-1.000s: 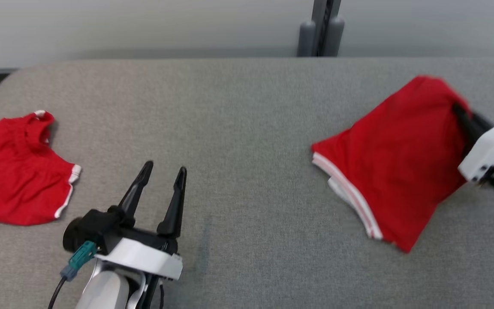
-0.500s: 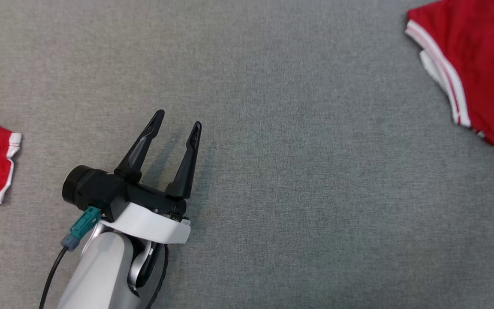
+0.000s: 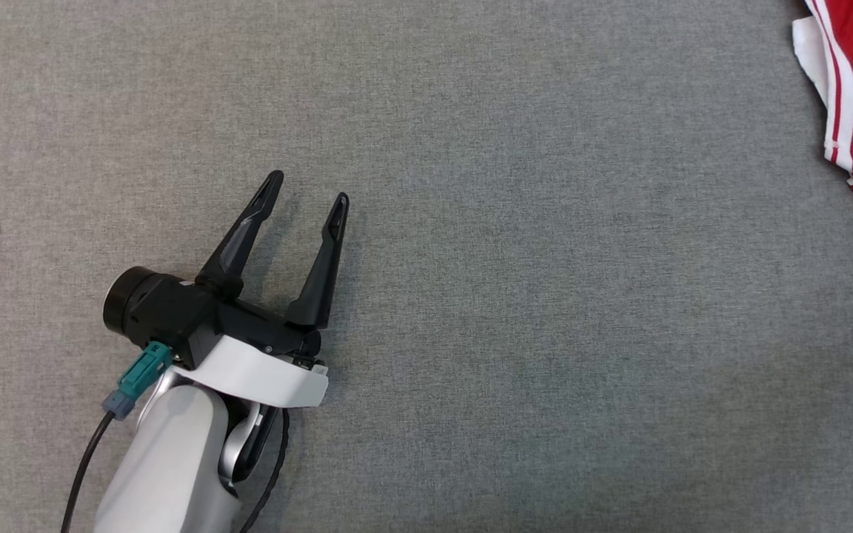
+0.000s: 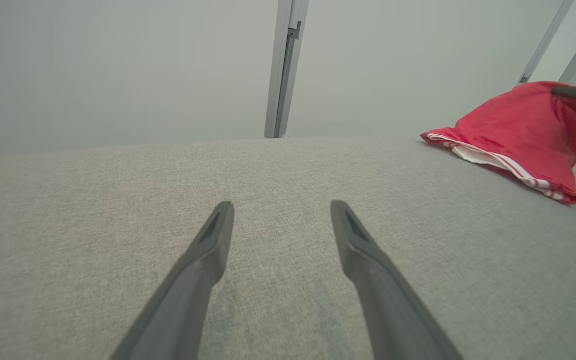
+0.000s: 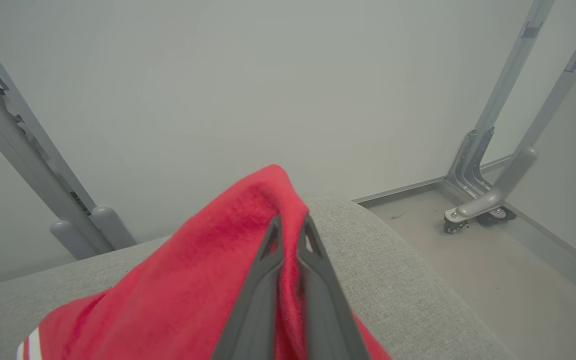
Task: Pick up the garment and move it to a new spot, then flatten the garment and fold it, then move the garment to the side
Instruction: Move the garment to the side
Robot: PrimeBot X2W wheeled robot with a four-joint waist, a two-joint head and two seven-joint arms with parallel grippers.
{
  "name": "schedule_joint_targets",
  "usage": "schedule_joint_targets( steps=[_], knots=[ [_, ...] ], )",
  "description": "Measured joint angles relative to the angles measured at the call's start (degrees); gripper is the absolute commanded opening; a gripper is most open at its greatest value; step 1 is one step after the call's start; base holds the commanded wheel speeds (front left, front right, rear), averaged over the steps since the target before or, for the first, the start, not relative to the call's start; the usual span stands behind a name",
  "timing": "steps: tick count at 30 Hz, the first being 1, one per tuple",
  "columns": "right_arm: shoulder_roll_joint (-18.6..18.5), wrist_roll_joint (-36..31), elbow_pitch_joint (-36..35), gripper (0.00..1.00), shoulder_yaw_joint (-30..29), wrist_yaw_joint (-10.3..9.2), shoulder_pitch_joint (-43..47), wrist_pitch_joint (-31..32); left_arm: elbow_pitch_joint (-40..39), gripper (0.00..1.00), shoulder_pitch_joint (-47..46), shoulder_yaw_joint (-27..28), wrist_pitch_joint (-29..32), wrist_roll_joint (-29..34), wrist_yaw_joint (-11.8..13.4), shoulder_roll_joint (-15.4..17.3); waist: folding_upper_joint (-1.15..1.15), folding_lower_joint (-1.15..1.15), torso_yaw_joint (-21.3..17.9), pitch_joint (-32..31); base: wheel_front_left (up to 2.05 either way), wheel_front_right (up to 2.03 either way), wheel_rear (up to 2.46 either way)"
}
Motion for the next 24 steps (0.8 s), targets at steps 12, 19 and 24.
schedule_joint_targets(
  steps=[12,19,24],
  knots=[
    [2.04,-4.60,1.91,1.00,-1.22,0.00,-0.96,-0.92,0.86,1.00,0.24,0.35,0.00,-0.48,0.10,-0.43,0.00,0.00,0.28,-2.67,0.00,0.00,0.00],
    [5.06,-5.69,-5.88,1.00,-1.00,0.00,4.25,-1.15,1.55,1.00,2.64,1.75,0.00,-1.38,0.09,-1.09,0.00,0.00,-0.05,-7.84,0.00,0.00,0.00],
    [6.72,-5.65,-11.06,1.00,0.33,0.00,8.81,-1.16,1.74,1.00,5.17,3.85,0.00,-1.81,0.30,-0.79,0.00,0.00,-0.14,-11.98,0.00,0.00,0.00]
  ],
)
